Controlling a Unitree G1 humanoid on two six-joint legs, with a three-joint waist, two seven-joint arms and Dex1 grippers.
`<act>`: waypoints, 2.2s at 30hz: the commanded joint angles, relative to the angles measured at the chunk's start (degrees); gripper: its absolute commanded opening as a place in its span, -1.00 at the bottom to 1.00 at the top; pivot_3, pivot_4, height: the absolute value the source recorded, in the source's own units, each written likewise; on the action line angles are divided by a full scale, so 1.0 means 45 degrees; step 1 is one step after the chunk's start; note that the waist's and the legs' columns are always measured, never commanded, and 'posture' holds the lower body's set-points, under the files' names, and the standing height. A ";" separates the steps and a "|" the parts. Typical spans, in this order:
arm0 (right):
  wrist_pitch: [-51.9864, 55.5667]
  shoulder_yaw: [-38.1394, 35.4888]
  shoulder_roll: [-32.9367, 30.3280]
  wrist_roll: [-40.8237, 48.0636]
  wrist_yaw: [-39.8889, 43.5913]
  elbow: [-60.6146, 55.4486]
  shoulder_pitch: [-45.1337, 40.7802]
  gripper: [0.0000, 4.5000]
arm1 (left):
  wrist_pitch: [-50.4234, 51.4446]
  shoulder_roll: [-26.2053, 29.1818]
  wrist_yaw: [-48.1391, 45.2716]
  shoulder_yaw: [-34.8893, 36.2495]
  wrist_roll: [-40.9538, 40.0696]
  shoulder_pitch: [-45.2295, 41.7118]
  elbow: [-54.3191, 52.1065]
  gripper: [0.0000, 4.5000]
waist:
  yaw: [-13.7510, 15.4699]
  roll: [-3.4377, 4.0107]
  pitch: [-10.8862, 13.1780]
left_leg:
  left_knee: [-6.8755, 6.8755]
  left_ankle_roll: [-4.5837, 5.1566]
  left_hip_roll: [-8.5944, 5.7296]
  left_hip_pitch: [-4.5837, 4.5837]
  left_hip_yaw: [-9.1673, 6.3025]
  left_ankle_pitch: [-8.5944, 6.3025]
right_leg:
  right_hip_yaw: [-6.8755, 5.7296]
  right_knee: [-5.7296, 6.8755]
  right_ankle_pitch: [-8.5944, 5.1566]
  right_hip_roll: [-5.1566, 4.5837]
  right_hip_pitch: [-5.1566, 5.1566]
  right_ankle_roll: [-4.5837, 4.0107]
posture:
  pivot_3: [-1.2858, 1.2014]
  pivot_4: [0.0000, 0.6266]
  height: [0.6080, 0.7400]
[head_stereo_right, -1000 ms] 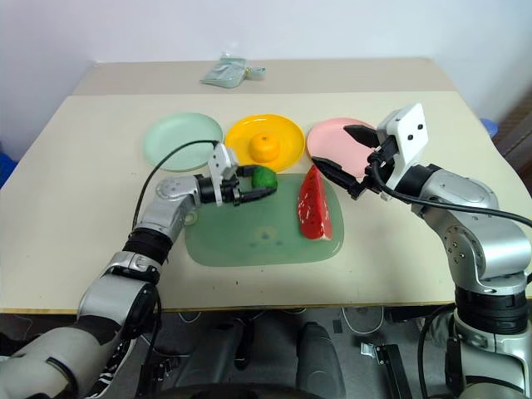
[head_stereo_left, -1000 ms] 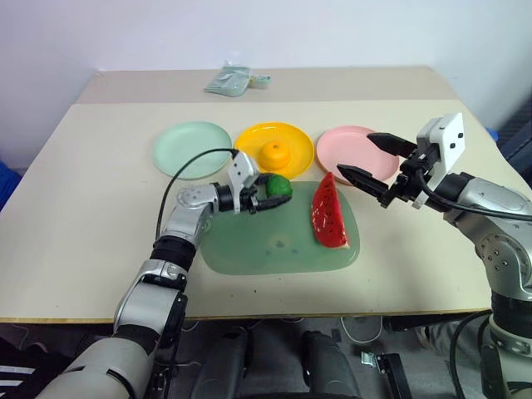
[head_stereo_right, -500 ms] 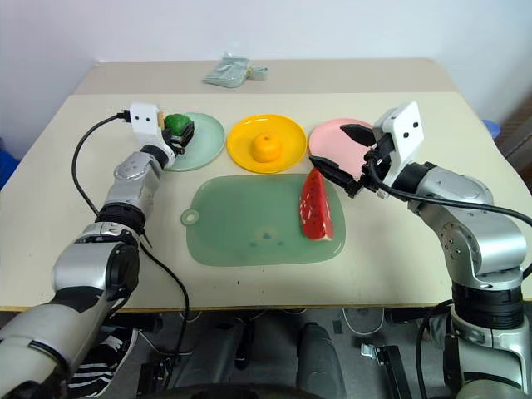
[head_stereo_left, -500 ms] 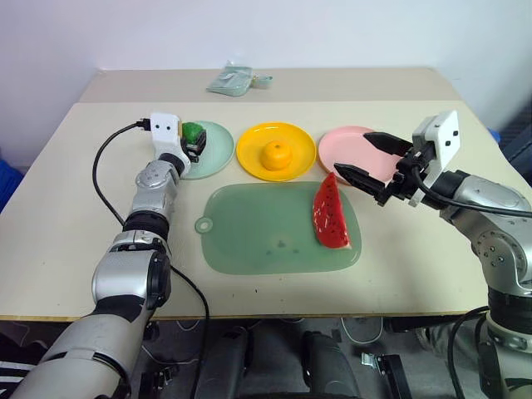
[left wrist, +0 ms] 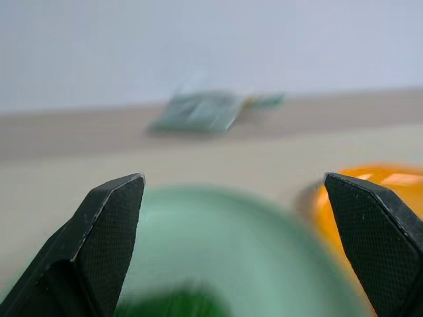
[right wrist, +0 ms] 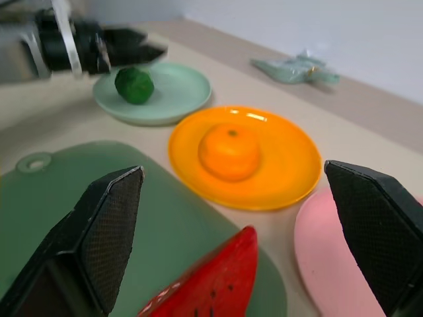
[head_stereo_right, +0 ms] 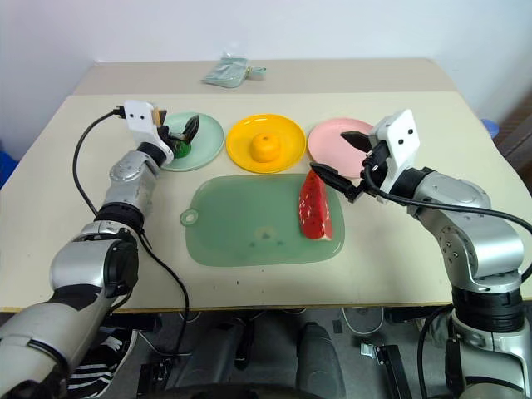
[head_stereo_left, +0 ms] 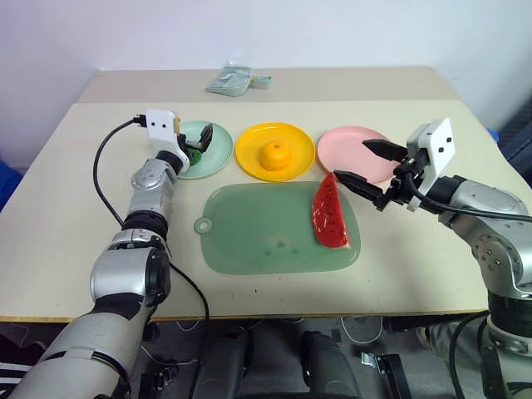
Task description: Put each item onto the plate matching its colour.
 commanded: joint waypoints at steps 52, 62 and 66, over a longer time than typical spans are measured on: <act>0.7077 0.2065 0.1950 -0.0394 -0.4522 -0.2794 -0.0214 -0.07 | 0.5456 0.3257 -1.2155 -0.2472 -0.3171 0.5651 -0.9905 1.00 | -0.0283 0.0026 -0.0013 | -0.0032 -0.0003 0.0021 0.0004 -0.0004 0.0001 | 0.0012 -0.0012 0.0005 0.0000 -0.0024 -0.0029 | 0.03 -0.52 1.00; 0.6952 0.2164 0.1882 -0.0421 -0.4074 -0.2959 -0.0312 -0.63 | 0.5535 0.3174 -1.2064 -0.2501 -0.3191 0.5613 -0.9981 1.00 | -0.0283 0.0026 -0.0013 | -0.0032 -0.0002 0.0021 0.0004 -0.0004 0.0001 | 0.0012 -0.0013 0.0005 -0.0001 -0.0023 -0.0029 | 0.03 -0.52 1.00; 0.6879 0.2131 0.1879 -0.0385 -0.3904 -0.3051 -0.0331 -0.82 | 0.5582 0.3139 -1.2040 -0.2517 -0.3212 0.5613 -1.0050 1.00 | -0.0281 0.0026 -0.0013 | -0.0033 -0.0002 0.0021 0.0004 -0.0004 0.0001 | 0.0012 -0.0013 0.0005 -0.0001 -0.0023 -0.0029 | 0.03 -0.52 1.00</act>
